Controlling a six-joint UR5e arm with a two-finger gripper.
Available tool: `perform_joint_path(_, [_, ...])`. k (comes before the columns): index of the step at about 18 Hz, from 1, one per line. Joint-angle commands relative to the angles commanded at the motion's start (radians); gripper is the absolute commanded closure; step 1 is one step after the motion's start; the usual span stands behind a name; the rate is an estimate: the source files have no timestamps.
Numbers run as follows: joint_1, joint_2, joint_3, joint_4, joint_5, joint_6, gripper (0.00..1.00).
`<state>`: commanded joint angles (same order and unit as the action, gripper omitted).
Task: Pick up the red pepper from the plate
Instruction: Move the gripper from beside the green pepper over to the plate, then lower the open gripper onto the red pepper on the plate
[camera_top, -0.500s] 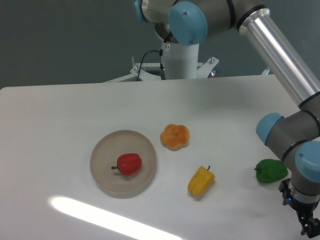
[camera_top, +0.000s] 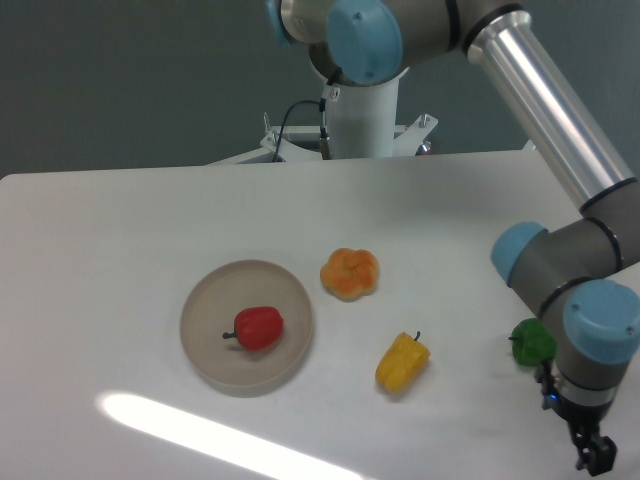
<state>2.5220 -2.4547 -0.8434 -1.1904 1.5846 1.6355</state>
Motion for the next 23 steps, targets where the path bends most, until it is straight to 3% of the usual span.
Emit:
perform_joint_path(4, [-0.049, 0.126, -0.153, 0.0, -0.002, -0.068, 0.0])
perform_joint_path(6, [-0.089, 0.213, -0.265, 0.0, -0.002, -0.112, 0.0])
perform_joint_path(10, [-0.166, 0.316, -0.428, 0.012, -0.002, -0.212, 0.0])
perform_joint_path(12, [-0.216, 0.348, -0.489, 0.034, -0.002, -0.255, 0.0])
perform_joint_path(14, [-0.278, 0.359, -0.555, 0.113, 0.003, -0.336, 0.0])
perform_joint_path(18, [-0.347, 0.367, -0.598, 0.141, 0.002, -0.449, 0.0])
perform_joint_path(23, [-0.362, 0.364, -0.618, 0.143, -0.064, -0.594, 0.0])
